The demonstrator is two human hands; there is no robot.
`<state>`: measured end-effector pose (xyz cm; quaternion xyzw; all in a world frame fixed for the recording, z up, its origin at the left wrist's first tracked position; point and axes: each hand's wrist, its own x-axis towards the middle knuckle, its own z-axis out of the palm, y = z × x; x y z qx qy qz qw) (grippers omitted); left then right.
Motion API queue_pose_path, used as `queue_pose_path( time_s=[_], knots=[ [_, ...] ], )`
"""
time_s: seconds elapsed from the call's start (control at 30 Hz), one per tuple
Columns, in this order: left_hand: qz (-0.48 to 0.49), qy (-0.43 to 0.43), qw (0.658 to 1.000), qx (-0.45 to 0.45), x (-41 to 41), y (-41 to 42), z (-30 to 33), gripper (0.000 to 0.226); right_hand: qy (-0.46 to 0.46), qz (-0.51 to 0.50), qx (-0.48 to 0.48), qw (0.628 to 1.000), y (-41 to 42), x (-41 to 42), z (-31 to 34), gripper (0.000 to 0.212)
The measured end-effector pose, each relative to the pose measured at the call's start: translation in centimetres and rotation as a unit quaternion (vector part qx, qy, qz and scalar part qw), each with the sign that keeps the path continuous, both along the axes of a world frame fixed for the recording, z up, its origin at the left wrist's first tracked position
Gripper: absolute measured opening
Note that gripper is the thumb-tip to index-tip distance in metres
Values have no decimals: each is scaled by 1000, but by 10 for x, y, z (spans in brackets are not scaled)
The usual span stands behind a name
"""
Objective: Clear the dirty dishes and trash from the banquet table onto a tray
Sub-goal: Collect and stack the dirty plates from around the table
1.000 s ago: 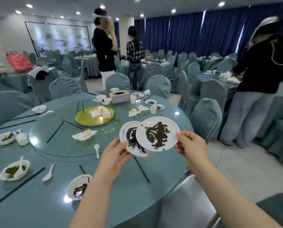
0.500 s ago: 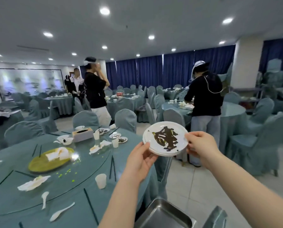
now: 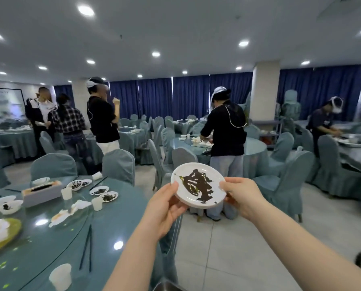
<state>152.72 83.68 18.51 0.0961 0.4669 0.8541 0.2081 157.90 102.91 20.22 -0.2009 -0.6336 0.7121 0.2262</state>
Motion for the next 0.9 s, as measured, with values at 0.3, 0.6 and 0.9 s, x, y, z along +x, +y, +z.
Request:
queue_pose_path(
  time_s=[0.3,0.6,0.9],
  knots=[
    [34,13,998,-47,-68,54,-22,17,1,78,-5,997,59,-56,-8,15],
    [107,-14,994,-17,-111,151,-42,13,5,151,-20,988,162,-122,-23,17],
    [193,-56,980,-12,-156,238,-66,12,-2,207,-82,975,259,-202,-38,16]
  ],
)
